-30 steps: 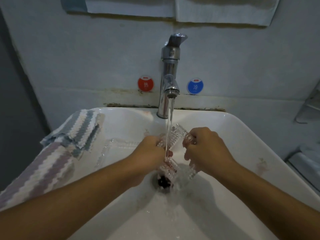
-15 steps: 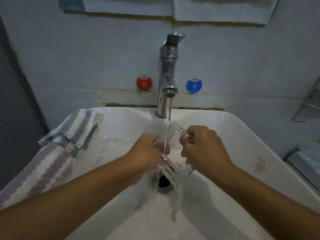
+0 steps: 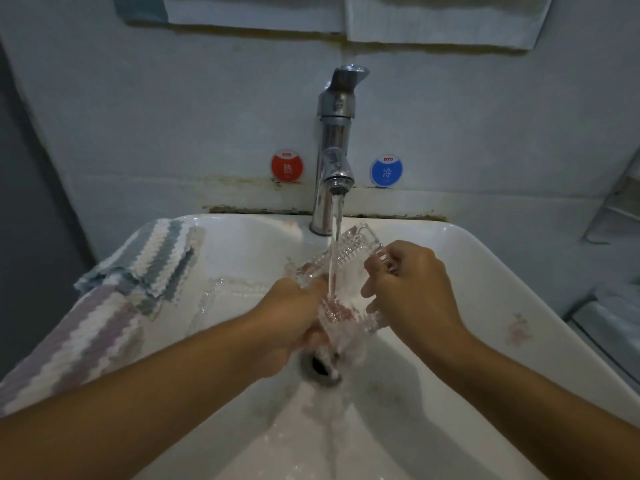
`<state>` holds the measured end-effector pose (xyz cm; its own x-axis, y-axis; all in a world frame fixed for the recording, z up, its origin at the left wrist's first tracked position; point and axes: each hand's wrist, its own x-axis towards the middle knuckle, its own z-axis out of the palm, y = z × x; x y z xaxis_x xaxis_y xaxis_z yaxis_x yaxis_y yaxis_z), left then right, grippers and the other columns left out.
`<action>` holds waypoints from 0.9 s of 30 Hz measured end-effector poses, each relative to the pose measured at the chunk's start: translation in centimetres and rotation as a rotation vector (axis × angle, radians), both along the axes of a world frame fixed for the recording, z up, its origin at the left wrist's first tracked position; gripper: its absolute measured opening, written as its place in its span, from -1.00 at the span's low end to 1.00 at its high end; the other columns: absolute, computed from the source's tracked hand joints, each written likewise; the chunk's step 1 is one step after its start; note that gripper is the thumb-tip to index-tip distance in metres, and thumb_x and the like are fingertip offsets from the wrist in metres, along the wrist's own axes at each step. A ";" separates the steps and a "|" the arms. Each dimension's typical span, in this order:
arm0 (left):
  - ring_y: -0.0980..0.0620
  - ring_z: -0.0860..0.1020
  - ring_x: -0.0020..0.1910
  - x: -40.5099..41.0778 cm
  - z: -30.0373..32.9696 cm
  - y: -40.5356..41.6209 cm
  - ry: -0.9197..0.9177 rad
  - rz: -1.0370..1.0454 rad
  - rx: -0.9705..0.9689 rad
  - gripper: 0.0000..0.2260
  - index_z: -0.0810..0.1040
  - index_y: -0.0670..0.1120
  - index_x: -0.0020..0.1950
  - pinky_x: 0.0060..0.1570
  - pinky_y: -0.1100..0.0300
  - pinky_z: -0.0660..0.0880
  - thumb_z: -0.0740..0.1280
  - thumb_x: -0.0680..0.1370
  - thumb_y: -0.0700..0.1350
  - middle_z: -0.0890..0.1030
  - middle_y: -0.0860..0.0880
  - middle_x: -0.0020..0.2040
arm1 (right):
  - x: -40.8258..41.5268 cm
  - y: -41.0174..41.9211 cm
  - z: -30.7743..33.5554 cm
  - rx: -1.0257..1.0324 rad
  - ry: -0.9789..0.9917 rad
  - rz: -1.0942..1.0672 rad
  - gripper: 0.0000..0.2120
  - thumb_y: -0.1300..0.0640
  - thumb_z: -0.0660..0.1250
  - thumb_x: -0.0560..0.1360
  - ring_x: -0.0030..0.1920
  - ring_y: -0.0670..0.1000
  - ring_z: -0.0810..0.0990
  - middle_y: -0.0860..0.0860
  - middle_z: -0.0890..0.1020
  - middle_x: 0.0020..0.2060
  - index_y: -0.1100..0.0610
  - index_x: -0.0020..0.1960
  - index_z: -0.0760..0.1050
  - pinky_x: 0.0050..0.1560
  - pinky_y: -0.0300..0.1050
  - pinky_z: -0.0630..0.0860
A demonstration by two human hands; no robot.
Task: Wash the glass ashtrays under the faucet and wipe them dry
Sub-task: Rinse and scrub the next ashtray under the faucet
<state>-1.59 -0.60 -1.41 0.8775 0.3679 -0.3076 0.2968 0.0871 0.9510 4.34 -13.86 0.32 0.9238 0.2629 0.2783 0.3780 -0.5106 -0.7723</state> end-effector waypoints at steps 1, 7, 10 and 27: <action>-0.01 0.60 -0.36 -0.1 -0.1 -0.2 0.038 -0.029 -0.033 -0.69 0.54 -0.21 0.19 -0.30 0.14 0.58 0.23 0.68 0.03 0.64 -0.15 -0.22 | 0.0 0.0 0.0 0.014 0.002 -0.007 -0.85 0.13 0.30 0.63 -0.26 0.07 0.67 0.05 0.67 -0.25 0.11 -0.10 0.55 -0.13 0.13 0.67; -0.18 0.67 -0.12 0.2 -1.1 -0.8 0.004 -0.132 -0.212 -0.78 0.53 -0.35 0.19 0.01 -0.11 0.65 0.37 0.57 -0.32 0.69 -0.28 0.01 | 0.0 0.0 -0.5 0.062 0.025 -0.034 -0.84 0.13 0.30 0.60 -0.28 0.16 0.66 0.08 0.66 -0.30 0.12 -0.15 0.55 -0.19 0.22 0.65; -0.08 0.63 -0.21 0.1 -1.4 -1.1 0.022 -0.126 -0.191 -0.84 0.58 -0.30 0.08 -0.12 0.08 0.65 0.42 0.51 -0.38 0.68 -0.21 -0.13 | 0.1 0.3 -0.9 0.102 0.067 -0.027 -0.83 0.12 0.29 0.61 -0.29 0.16 0.68 0.09 0.67 -0.30 0.13 -0.14 0.54 -0.22 0.23 0.66; -0.25 0.70 -0.06 1.1 -1.4 0.3 0.010 0.047 -0.148 -0.60 0.58 -0.22 0.18 -0.18 -0.04 0.67 0.08 0.51 -0.48 0.68 -0.27 0.05 | 1.2 1.0 -2.6 0.244 0.583 0.293 -0.48 0.30 0.34 0.35 -0.02 0.13 0.73 0.13 0.67 0.08 0.08 0.29 0.45 -0.11 0.11 0.70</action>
